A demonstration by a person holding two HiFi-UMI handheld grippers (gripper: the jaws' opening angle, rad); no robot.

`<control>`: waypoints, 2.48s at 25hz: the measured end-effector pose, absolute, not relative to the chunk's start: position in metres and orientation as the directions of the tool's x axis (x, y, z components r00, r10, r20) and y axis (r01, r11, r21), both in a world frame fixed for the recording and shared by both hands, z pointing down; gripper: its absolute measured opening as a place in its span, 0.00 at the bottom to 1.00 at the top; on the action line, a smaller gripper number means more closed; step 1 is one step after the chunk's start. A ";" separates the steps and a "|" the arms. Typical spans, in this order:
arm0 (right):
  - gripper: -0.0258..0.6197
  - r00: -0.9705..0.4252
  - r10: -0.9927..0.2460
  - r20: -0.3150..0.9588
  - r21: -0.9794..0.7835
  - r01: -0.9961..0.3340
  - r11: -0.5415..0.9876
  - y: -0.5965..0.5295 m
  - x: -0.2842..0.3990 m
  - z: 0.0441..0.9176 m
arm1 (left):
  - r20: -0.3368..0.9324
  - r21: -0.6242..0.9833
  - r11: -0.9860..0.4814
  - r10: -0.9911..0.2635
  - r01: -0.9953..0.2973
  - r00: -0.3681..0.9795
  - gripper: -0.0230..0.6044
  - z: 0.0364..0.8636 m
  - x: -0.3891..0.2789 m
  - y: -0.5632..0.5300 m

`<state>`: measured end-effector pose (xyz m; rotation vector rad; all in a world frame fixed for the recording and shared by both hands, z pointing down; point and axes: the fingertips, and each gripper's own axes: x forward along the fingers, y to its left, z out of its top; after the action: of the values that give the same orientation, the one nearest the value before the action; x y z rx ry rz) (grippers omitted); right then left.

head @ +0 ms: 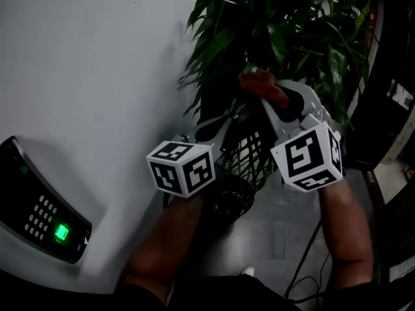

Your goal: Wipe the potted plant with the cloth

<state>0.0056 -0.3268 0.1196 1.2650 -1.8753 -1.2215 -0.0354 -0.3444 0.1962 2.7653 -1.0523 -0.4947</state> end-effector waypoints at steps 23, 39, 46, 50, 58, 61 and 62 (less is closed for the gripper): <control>0.15 -0.188 -0.982 -0.028 0.952 -0.303 0.031 -0.399 0.009 0.119 | -0.210 0.175 -0.744 -0.668 -0.645 0.714 0.06 0.237 -0.029 -0.346; 0.15 -0.254 -0.956 0.148 0.948 -0.241 0.210 -0.389 -0.016 0.206 | -0.191 0.191 -0.733 -0.680 -0.653 0.708 0.06 0.253 -0.027 -0.350; 0.15 -0.297 -0.929 0.219 0.910 -0.282 0.305 -0.377 -0.021 0.230 | -0.184 0.201 -0.731 -0.682 -0.652 0.708 0.06 0.257 -0.025 -0.349; 0.15 -0.344 -0.897 0.276 0.855 -0.338 0.393 -0.370 -0.025 0.241 | -0.185 0.205 -0.728 -0.685 -0.654 0.705 0.06 0.257 -0.025 -0.350; 0.15 -0.375 -0.841 0.390 0.793 -0.329 0.514 -0.352 -0.028 0.255 | -0.179 0.210 -0.717 -0.696 -0.664 0.695 0.06 0.260 -0.028 -0.353; 0.15 -0.369 -0.853 0.368 0.819 -0.307 0.485 -0.341 -0.029 0.239 | -0.183 0.208 -0.717 -0.697 -0.665 0.694 0.06 0.259 -0.030 -0.353; 0.15 -0.363 -0.868 0.339 0.838 -0.303 0.454 -0.339 -0.028 0.229 | -0.184 0.206 -0.718 -0.696 -0.665 0.694 0.06 0.258 -0.030 -0.353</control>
<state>-0.0283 -0.3387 0.2287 0.9847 -1.8891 -0.8743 -0.0300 -0.3527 0.2577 2.7767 -1.1206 -0.3789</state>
